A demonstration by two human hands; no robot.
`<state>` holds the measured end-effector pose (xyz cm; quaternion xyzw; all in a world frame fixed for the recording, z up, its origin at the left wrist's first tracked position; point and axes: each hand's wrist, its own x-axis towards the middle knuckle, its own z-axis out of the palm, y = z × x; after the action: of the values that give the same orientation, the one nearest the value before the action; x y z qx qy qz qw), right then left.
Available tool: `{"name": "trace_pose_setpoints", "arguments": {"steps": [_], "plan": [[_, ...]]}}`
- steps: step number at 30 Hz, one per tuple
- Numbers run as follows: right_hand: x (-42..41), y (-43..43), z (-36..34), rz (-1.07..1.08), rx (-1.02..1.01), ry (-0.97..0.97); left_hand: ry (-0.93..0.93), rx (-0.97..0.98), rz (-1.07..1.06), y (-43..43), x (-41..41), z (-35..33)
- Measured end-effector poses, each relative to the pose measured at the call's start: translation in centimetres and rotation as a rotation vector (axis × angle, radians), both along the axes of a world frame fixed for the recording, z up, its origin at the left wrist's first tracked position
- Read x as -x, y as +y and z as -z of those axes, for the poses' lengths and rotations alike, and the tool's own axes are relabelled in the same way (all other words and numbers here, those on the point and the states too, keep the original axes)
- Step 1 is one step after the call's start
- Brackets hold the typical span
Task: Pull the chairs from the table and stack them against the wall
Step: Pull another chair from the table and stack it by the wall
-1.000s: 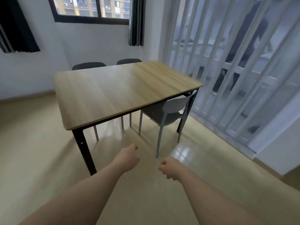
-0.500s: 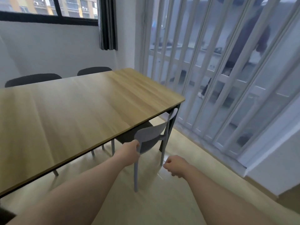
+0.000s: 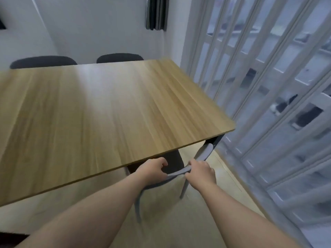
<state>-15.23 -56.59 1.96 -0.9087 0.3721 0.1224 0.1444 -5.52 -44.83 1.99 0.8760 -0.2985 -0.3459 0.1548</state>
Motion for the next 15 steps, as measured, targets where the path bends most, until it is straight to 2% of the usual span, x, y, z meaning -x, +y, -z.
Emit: {"name": "trace_pose_setpoints", "arguments": {"steps": [3, 8, 15], "plan": [[-0.9, -3.8, 1.8, -0.188, 0.053, 0.118, 0.033, -0.111, -0.018, -2.4, 0.5, 2.1], [-2.0, -6.8, 3.5, -0.418, 0.153, 0.178, -0.237, -0.258, 0.036, -3.4, 1.6, 3.5], [-2.8, -7.4, 4.3, -0.569, 0.166, 0.182, -0.256, -0.280, 0.051, -3.5, 1.6, 3.7]]}}
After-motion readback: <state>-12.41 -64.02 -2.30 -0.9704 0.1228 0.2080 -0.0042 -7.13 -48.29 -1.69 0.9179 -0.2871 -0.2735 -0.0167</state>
